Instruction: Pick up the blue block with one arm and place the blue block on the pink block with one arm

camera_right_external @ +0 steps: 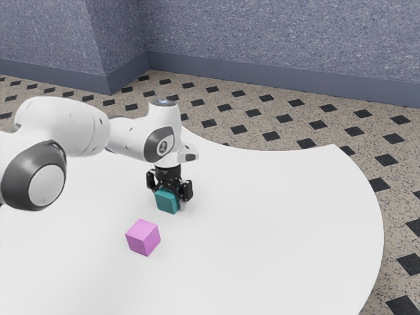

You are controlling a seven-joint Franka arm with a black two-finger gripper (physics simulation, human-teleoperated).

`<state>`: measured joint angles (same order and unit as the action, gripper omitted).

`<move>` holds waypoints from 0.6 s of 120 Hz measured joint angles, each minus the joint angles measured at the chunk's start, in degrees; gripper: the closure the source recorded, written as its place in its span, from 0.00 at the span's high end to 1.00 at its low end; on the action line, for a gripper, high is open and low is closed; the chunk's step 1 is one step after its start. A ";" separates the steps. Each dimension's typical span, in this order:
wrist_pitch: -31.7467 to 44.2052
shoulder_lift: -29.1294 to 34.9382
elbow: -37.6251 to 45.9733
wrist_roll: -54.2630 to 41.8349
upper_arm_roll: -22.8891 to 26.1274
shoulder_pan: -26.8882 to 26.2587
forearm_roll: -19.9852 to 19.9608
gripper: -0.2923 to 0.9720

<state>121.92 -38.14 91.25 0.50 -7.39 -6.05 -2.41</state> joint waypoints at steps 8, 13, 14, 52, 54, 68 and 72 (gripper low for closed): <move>0.04 -0.09 -0.21 0.08 0.00 -0.03 0.05 0.72; 0.06 -0.11 -0.28 0.13 -0.02 -0.17 0.08 0.73; 0.07 -0.10 -0.29 0.14 -0.03 -0.21 0.09 0.73; -1.25 1.56 -0.26 -0.01 0.00 -0.65 0.30 0.57; -1.50 1.73 -0.26 -0.08 0.00 -0.64 0.30 0.57; -3.69 3.19 -0.26 -0.73 0.08 -0.36 0.31 0.55; -4.41 3.67 -0.26 -0.98 0.08 -0.24 0.29 0.55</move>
<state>117.51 -34.47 90.99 -0.48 -7.30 -6.29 -2.12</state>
